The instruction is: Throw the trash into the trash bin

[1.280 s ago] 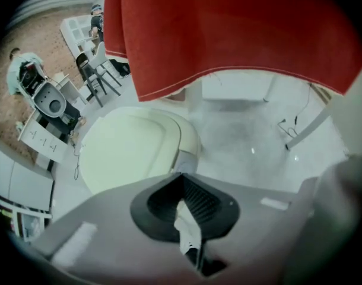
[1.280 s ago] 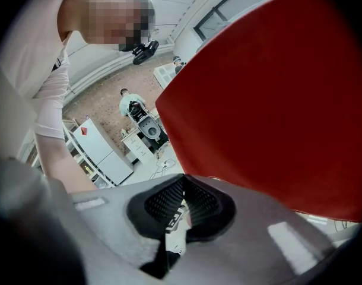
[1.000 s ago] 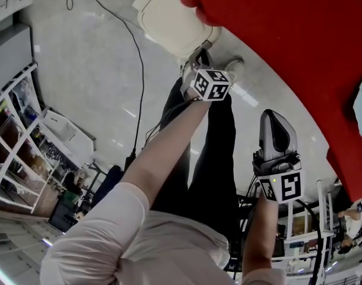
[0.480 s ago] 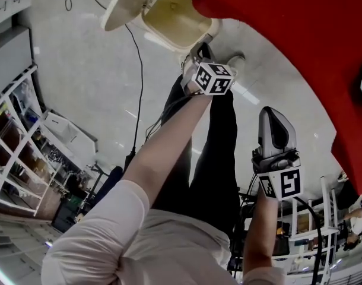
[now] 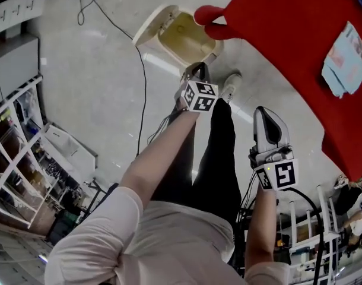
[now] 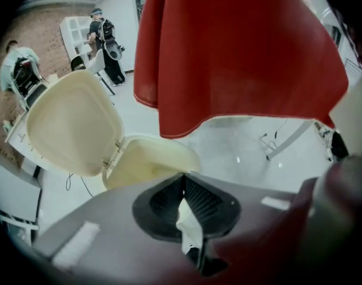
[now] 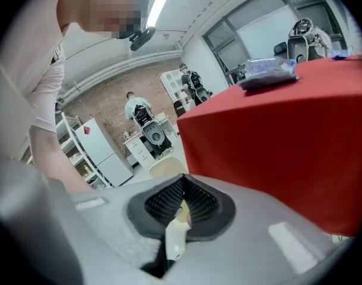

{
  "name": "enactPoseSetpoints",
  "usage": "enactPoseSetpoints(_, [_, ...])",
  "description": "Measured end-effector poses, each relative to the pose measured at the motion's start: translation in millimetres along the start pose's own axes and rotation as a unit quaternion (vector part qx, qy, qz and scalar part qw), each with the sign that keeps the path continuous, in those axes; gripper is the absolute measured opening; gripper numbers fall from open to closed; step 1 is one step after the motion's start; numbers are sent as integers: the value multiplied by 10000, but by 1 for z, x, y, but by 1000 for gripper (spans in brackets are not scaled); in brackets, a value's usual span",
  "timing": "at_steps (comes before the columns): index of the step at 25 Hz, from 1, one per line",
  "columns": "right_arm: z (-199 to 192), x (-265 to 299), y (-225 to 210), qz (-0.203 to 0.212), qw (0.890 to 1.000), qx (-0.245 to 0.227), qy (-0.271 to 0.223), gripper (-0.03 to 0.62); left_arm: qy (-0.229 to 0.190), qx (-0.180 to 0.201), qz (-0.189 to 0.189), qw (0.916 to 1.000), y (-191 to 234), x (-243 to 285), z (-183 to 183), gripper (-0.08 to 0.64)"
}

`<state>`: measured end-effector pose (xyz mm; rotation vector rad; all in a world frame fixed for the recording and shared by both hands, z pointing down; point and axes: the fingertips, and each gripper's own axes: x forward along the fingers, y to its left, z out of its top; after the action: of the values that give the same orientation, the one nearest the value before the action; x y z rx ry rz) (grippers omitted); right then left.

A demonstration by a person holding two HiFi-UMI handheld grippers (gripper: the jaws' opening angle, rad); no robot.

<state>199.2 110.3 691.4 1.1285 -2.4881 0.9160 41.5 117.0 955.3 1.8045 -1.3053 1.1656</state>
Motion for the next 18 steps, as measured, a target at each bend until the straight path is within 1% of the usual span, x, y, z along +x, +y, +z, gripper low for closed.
enactPoseSetpoints(3, [20, -5, 20, 47, 10000, -79, -26, -2, -205, -157, -257, 9993, 1, -38, 15, 4])
enactPoseSetpoints(7, [35, -16, 44, 79, 9998, -183, 49, -2, -581, -324, -574, 9961, 2, -95, 43, 3])
enactPoseSetpoints(10, [46, -26, 61, 85, 9995, -273, 139, -2, -843, -328, -808, 9926, 3, -139, 64, 3])
enactPoseSetpoints(13, [59, -35, 77, 96, 9993, -315, 185, -2, -1117, -215, -948, 9890, 5, -180, 84, 3])
enactPoseSetpoints(15, [66, -42, 84, 55, 9992, -343, 221, -2, -1187, -187, -1039, 9873, 6, -209, 96, 3])
enactPoseSetpoints(18, [75, -51, 96, -5, 9984, -466, 329, -2, -1235, -346, -1223, 9842, 7, -251, 106, 3])
